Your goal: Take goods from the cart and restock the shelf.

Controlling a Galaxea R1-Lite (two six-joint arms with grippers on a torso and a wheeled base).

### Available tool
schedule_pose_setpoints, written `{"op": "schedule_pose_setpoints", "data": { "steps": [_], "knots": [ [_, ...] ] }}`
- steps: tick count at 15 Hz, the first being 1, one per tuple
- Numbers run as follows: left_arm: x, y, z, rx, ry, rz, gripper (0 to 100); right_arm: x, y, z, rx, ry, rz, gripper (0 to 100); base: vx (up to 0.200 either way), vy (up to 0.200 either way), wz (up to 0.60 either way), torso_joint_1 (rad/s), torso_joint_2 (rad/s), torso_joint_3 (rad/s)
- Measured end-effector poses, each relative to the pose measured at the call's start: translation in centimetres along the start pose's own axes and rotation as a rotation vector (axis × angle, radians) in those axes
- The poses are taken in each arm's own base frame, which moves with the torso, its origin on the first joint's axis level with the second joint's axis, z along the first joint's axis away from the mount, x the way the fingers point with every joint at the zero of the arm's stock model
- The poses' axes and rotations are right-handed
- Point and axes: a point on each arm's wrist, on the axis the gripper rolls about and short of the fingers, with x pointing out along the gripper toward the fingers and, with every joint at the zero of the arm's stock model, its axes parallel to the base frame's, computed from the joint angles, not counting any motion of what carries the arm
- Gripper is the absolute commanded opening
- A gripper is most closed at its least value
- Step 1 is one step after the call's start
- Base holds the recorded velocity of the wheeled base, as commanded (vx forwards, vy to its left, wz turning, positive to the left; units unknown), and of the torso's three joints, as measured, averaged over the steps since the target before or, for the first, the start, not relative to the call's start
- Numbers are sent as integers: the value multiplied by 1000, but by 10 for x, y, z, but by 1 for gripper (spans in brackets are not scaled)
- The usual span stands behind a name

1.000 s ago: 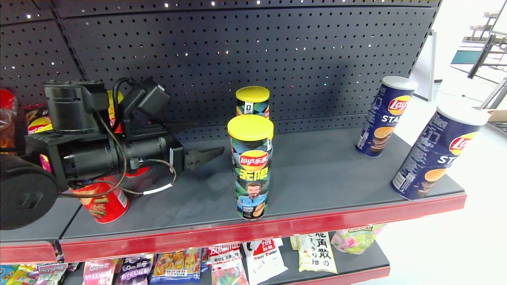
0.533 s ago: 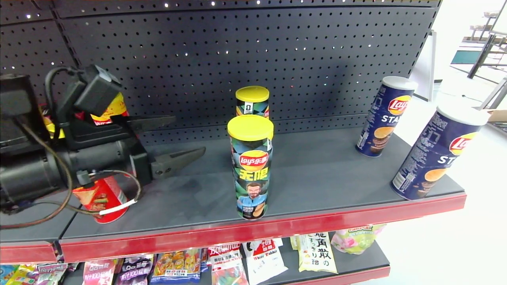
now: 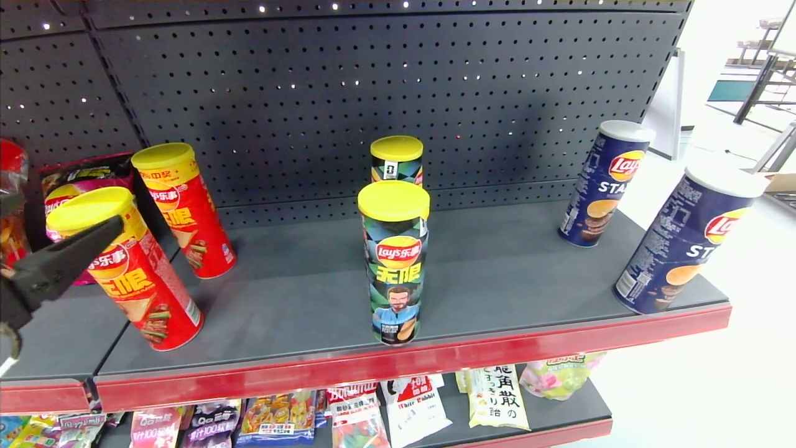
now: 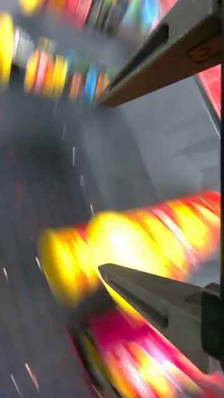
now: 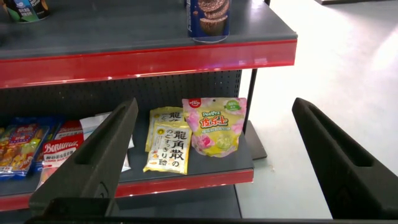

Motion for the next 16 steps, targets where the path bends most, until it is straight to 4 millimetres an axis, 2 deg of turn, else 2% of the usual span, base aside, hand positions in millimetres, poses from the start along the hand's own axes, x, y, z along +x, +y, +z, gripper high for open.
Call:
{"op": "schedule_pose_setpoints", "data": {
  "steps": [4,9,12,16],
  "knots": [
    [-50,-1,-39,-84,-15,80,100,0,0,0,0,0,0,100,0,0,0,0,0,0],
    [-90,-7,-82,-91,51,88,100,0,0,0,0,0,0,100,0,0,0,0,0,0],
    [-112,-9,-96,-81,78,91,100,0,0,0,-4,0,1,100,0,0,0,0,0,0],
    [-126,-10,-100,-56,28,97,100,0,0,0,-4,0,3,100,0,0,0,0,0,0]
  ]
}}
